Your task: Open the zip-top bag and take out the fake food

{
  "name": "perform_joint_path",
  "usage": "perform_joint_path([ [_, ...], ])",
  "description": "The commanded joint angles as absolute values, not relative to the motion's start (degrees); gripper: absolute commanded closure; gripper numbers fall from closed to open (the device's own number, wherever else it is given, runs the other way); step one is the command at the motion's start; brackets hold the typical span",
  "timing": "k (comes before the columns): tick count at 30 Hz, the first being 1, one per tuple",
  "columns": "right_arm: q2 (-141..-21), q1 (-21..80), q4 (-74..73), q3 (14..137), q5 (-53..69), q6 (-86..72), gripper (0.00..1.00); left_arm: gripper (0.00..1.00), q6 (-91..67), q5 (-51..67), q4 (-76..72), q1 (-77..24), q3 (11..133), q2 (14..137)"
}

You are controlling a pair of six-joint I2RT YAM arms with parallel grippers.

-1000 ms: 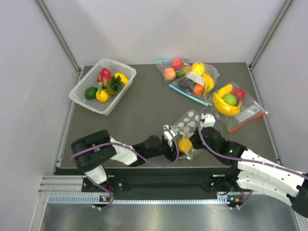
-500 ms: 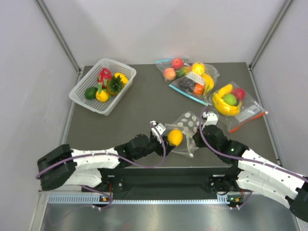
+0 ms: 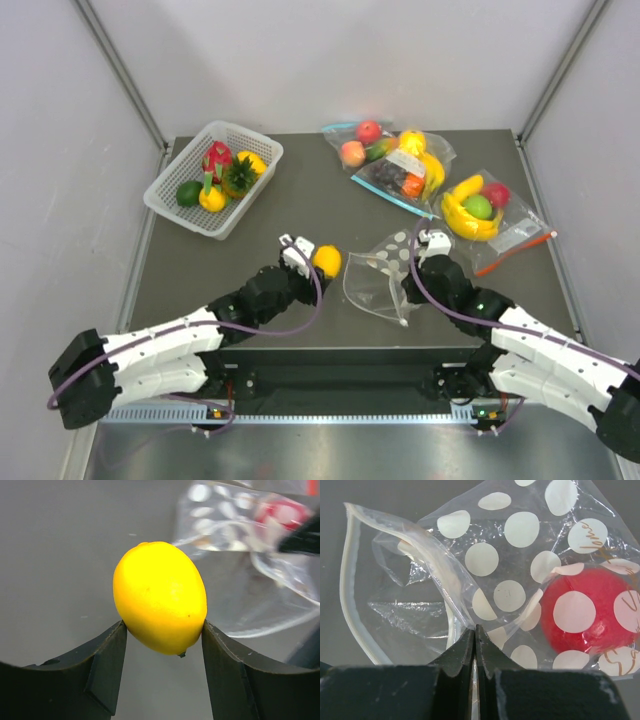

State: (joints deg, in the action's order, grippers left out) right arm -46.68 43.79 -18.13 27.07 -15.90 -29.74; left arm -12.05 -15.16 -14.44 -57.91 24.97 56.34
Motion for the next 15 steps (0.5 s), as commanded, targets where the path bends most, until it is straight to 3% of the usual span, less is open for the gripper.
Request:
perform_joint_path([
  [1,-46.76,42.89,-15.38,30.15,-15.03,-28.39,1.0,0.98,-13.0,-17.84,-9.33,-51.79,30.39,53.97],
  [9,-47.2,41.75,-14.15,29.53,-12.75,-27.34,1.0,0.95,-17.23,-17.3,-1.67,-23.66,38.93,50.01],
  [15,-47.9,40.96,-12.31,29.18,-10.11,-26.81,1.0,0.94,-17.4,-9.15,-5.18,-6.17,43.06,58.52],
])
